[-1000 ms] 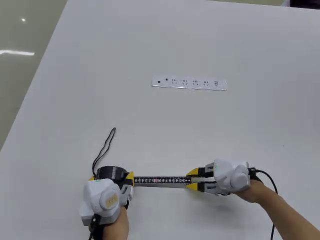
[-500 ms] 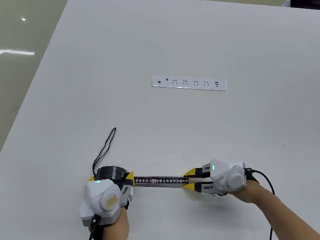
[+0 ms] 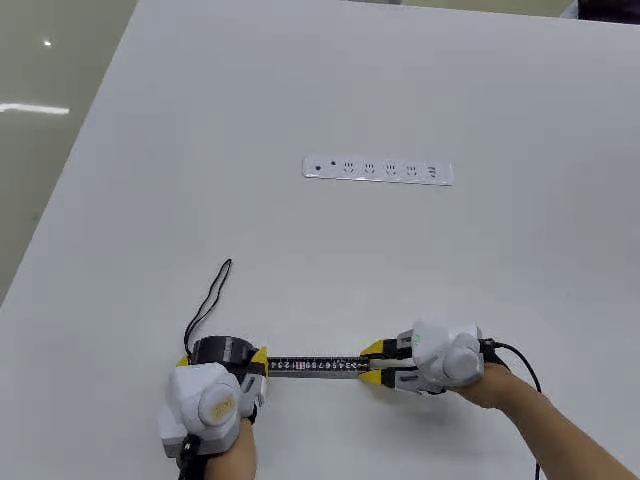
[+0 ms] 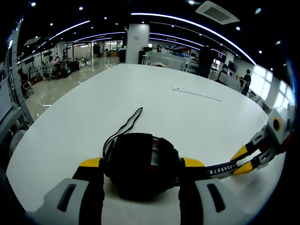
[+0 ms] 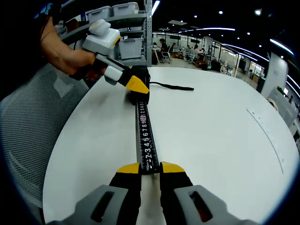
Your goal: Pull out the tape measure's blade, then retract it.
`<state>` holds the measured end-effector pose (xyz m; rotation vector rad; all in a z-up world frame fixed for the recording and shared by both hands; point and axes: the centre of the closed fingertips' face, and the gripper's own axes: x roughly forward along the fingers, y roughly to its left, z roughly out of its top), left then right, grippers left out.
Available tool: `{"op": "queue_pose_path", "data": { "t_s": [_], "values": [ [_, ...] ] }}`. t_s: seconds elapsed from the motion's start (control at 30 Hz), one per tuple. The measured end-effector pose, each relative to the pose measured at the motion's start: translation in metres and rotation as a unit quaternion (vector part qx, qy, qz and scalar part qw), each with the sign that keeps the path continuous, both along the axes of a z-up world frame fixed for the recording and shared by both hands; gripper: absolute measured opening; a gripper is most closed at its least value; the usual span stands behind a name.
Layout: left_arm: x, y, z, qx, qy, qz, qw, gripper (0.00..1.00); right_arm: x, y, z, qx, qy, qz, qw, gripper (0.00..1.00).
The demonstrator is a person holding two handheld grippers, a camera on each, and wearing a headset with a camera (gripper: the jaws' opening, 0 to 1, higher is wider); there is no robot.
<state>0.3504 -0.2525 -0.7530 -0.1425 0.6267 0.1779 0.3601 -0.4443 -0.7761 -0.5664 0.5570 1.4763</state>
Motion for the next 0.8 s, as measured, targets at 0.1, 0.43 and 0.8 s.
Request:
{"op": "queue_pose_path", "data": {
  "t_s": [0.1,0.43,0.8],
  "values": [
    [0.0,0.0,0.0,0.001,-0.001,0.0,1.0,0.62,0.0,0.002,0.0,0.001,0.0,0.0,1.0,0.13],
    [0.0,0.0,0.0,0.001,-0.001,0.0,1.0,0.62,0.0,0.007,-0.001,0.002,0.003,0.0,1.0,0.13],
    [0.0,0.0,0.0,0.0,0.0,-0.001,1.0,0.62,-0.001,0.012,-0.003,0.002,0.005,0.002,1.0,0.13]
  ]
}}
